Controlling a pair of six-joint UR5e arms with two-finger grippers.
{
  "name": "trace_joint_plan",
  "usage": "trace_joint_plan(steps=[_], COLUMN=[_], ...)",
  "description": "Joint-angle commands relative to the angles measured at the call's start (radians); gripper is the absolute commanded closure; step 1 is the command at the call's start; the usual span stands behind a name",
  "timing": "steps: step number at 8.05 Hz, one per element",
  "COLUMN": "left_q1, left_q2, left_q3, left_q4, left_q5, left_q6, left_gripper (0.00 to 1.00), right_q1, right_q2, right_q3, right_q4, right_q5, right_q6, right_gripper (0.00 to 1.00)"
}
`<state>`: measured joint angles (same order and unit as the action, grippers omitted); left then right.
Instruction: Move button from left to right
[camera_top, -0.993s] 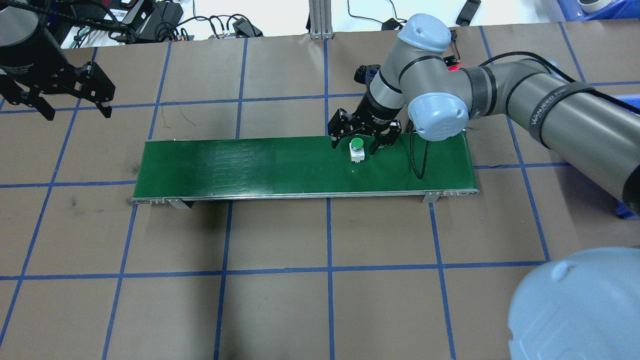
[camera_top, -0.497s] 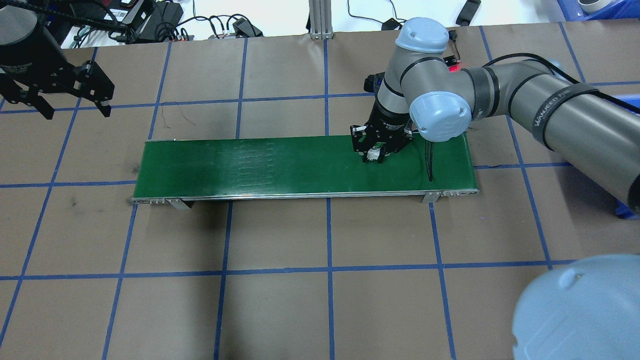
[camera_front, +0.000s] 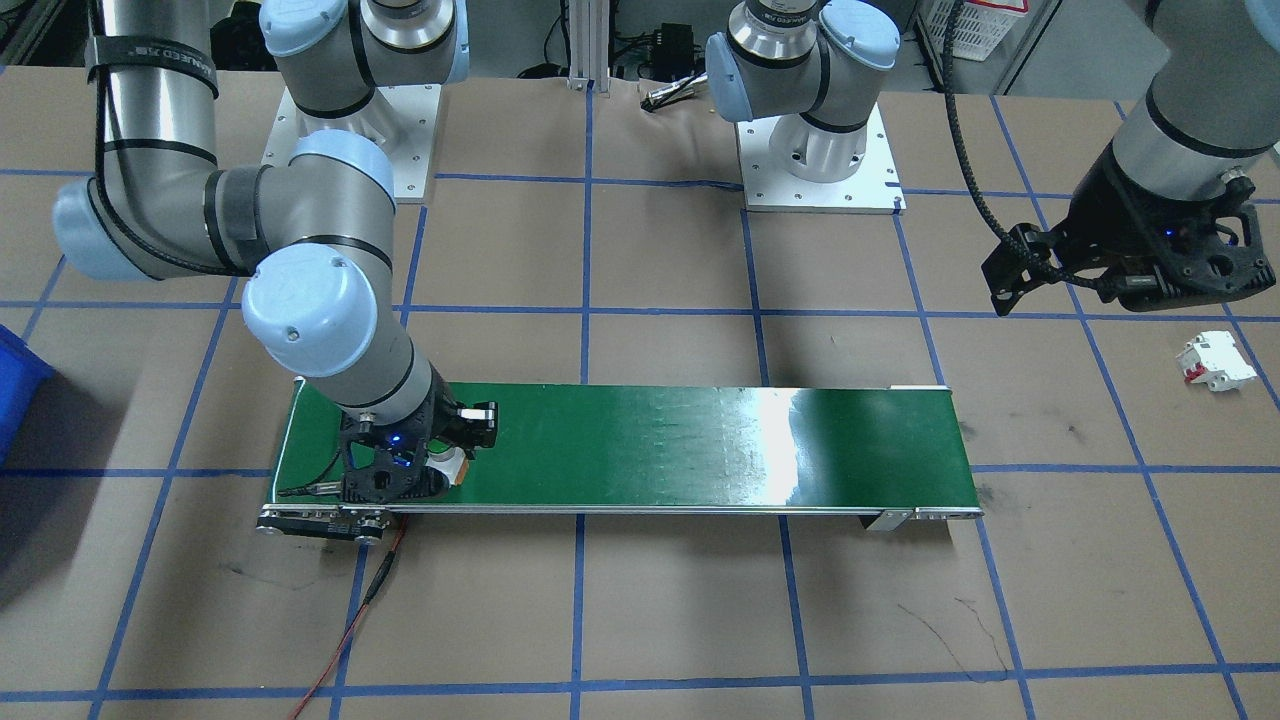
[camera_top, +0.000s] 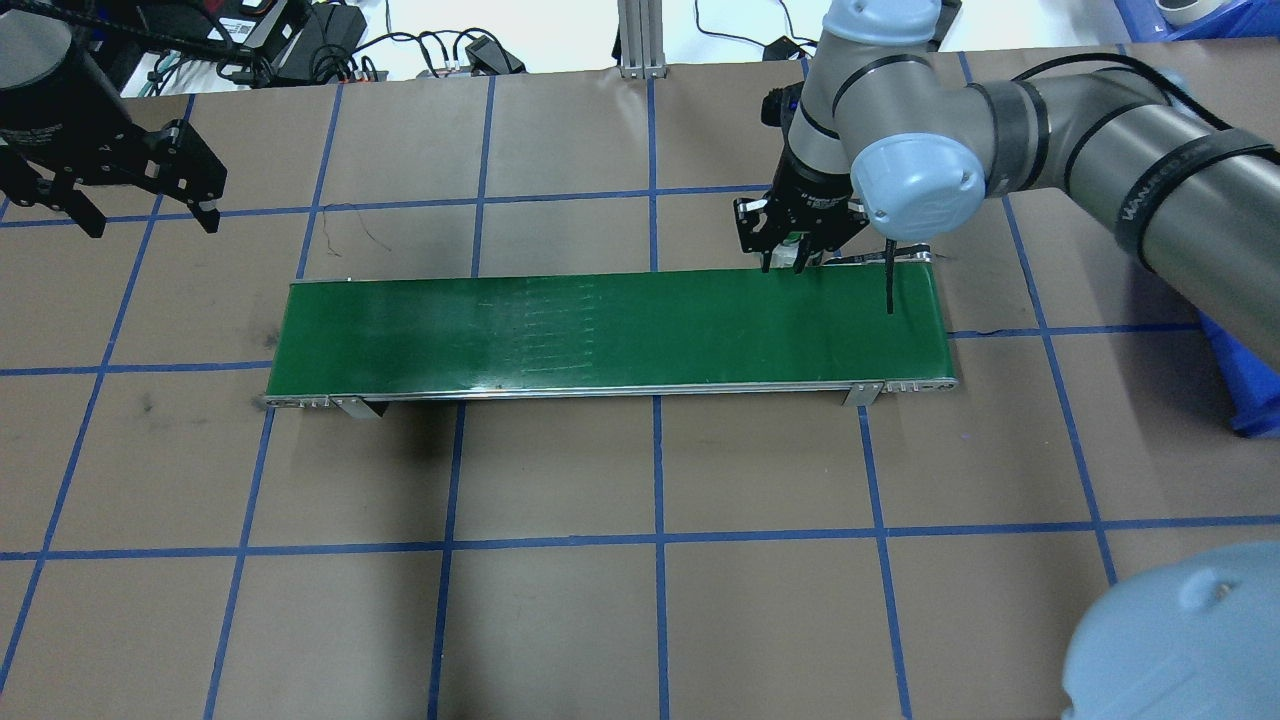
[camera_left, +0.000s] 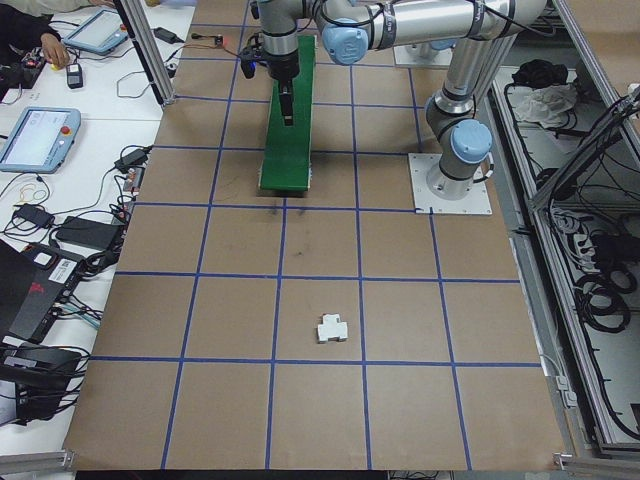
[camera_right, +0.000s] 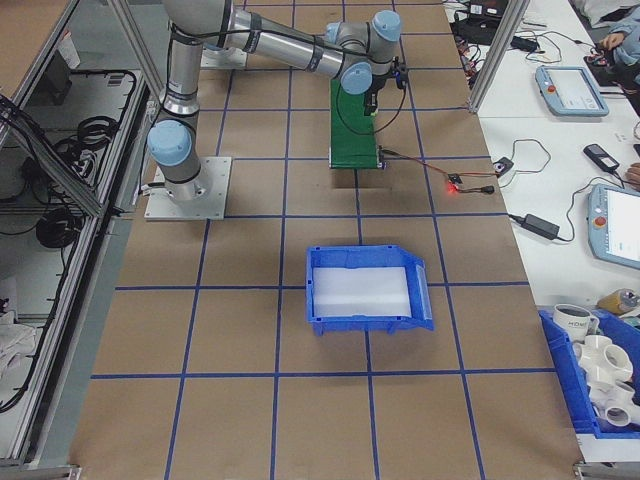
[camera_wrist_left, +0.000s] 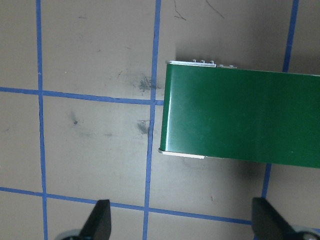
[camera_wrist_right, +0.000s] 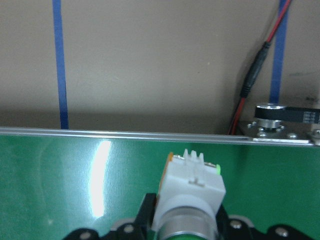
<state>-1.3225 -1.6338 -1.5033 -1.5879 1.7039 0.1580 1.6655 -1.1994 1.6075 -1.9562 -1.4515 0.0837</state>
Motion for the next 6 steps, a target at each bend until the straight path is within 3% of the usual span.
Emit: trace_joint_plan(steps=[1, 3, 6], left_q1=[0.002, 0.002, 0.003], left_q2=[-0.001, -0.001, -0.001], left_q3=[0.002, 0.0, -0.003], left_q4=[0.0, 0.0, 0.002], left_q5=[0.0, 0.0, -0.001], left_q6=[0.0, 0.0, 0.0], left_gripper=[0.0, 0.0, 0.0], right_q1=[-0.143, -0.327, -0.617], right_q2=[-0.066, -0.12, -0.16], right_q3=[-0.027, -0.076, -0.106], right_q4=[0.049, 0.181, 0.301], right_q5=[-0.015, -0.017, -0.079], right_q6=[-0.101, -0.287, -0.635], right_gripper=[1.0, 1.0, 1.0])
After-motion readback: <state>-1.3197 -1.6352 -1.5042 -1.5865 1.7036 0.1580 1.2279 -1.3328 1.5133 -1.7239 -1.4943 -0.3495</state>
